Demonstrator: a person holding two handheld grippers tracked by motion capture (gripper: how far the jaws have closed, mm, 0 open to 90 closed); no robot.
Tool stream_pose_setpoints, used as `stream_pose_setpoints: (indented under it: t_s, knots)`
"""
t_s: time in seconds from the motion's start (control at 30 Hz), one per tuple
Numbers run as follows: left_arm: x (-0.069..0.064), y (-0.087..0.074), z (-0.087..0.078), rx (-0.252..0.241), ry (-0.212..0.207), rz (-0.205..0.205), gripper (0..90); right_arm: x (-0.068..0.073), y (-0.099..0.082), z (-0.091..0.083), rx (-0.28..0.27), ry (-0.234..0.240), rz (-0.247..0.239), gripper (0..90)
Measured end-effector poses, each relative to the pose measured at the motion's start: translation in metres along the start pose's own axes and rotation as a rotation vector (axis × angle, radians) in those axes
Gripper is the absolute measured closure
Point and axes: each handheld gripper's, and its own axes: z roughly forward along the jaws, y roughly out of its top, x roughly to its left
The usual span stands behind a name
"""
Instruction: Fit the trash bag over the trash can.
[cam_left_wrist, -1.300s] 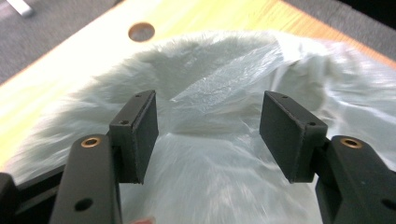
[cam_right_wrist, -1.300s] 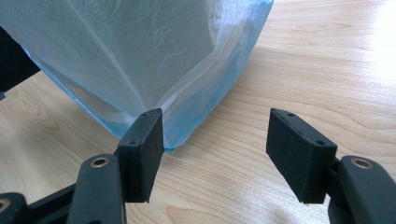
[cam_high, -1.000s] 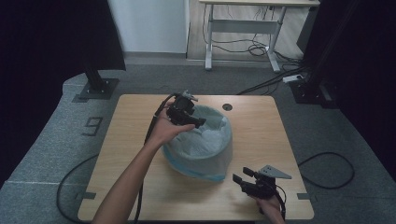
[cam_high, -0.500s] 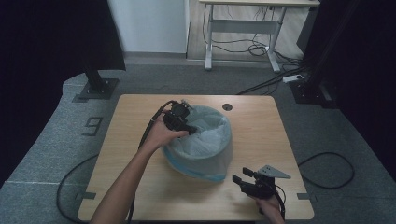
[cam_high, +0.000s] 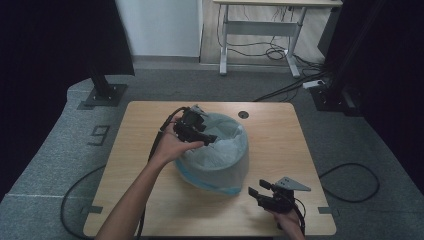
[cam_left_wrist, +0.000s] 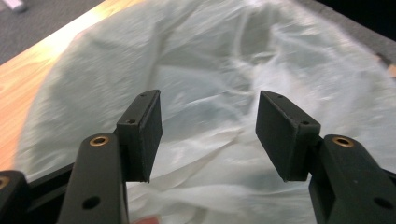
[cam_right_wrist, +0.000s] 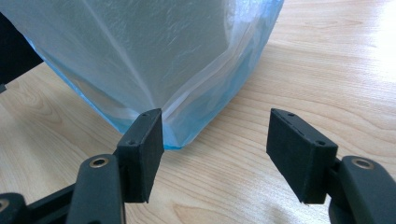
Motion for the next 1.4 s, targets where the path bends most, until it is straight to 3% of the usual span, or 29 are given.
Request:
stream_pose_setpoints:
  t_s: [0.27,0.37,0.5,0.73,0.93,1.1,1.27,1.4]
  knots:
    - [-0.028,0.013,0.018,0.014,-0.051,0.063,39.3,0.001,0.001,-0.001,-0.003,-0.002,-0.005,35.5]
    - [-0.034,0.016,0.029,0.051,-0.035,0.079,39.6,0.0,0.001,-0.002,-0.004,-0.007,-0.001,35.6]
    - [-0.038,0.018,0.043,0.141,-0.017,0.091,40.6,-0.001,0.002,-0.003,-0.006,-0.007,0.004,35.6]
    - [-0.039,0.018,0.048,0.196,-0.034,0.087,42.2,-0.001,0.002,-0.002,-0.002,-0.008,0.001,35.6]
    - [-0.039,0.016,0.049,0.204,-0.052,0.082,42.2,0.0,0.001,-0.001,0.002,-0.008,-0.001,35.6]
    - [-0.035,0.015,0.038,0.147,-0.048,0.065,41.2,0.0,0.002,-0.002,0.003,-0.009,-0.002,35.6]
    - [-0.031,0.008,0.011,0.052,-0.033,0.04,41.0,-0.002,0.002,-0.003,0.0,-0.014,0.008,35.6]
    - [-0.033,-0.005,-0.006,0.02,-0.032,0.039,40.9,-0.002,0.002,-0.003,0.006,-0.017,0.004,35.6]
